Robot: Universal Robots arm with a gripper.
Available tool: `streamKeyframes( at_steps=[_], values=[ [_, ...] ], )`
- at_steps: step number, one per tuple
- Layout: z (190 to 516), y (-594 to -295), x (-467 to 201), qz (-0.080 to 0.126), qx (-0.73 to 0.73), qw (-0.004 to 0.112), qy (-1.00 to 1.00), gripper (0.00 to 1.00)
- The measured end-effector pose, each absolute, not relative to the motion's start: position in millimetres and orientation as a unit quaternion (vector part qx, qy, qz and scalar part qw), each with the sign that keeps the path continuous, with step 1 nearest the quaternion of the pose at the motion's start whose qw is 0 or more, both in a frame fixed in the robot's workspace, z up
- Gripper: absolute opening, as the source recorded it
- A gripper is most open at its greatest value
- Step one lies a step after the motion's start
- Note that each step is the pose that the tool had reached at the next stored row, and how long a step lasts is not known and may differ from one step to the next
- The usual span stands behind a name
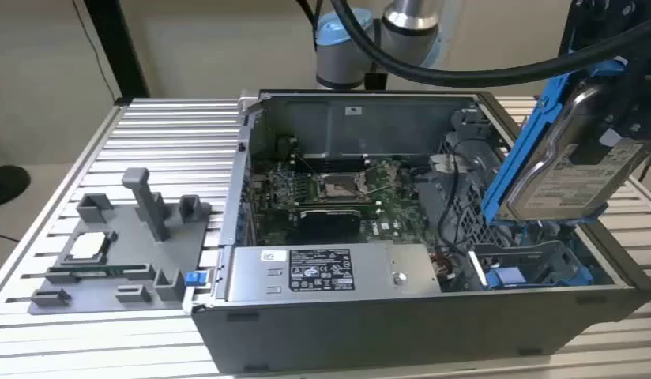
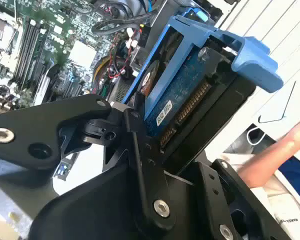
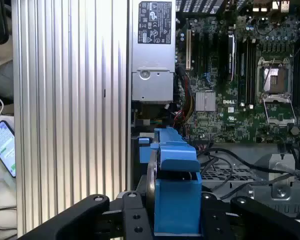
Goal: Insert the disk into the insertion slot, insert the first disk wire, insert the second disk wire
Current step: 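Insert the disk into the insertion slot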
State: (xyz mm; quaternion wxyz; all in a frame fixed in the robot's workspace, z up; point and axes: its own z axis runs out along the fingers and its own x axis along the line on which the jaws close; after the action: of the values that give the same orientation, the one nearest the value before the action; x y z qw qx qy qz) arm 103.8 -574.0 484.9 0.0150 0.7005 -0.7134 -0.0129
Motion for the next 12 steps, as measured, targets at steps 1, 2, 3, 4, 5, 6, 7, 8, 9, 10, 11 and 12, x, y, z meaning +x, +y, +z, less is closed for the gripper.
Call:
streamKeyframes(
  at_steps=[1,2,3,4,5,6,7,8,9,10,11,12],
  values=[
    [484.9,-574.0,103.8,-0.013,0.701,0.015,-0.713,0.0],
    [484.9,-574.0,103.8,-0.013,0.701,0.015,-0.713,0.0],
    [484.9,-574.0,103.8,-0.013,0.701,0.015,-0.713,0.0],
    [484.9,-574.0,103.8,-0.013,0.701,0.015,-0.713,0.0],
    [484.9,-574.0,103.8,-0.013,0.701,0.015,-0.713,0.0],
    [484.9,-574.0,103.8,-0.013,0.701,0.015,-0.713,0.0],
    [484.9,-574.0,103.8,-0.013,0.701,0.015,-0.713,0.0],
    [484.9,-574.0,103.8,-0.013,0.701,0.015,-0.713,0.0],
    [484.9,-574.0,103.8,-0.013,0.701,0.015,-0.713,0.0],
    [484.9,-574.0,103.8,-0.013,0.701,0.015,-0.713,0.0],
    [484.9,-574.0,103.8,-0.013,0.701,0.015,-0.713,0.0],
    [484.9,-574.0,103.8,-0.013,0.701,0.015,-0.713,0.0]
  ],
)
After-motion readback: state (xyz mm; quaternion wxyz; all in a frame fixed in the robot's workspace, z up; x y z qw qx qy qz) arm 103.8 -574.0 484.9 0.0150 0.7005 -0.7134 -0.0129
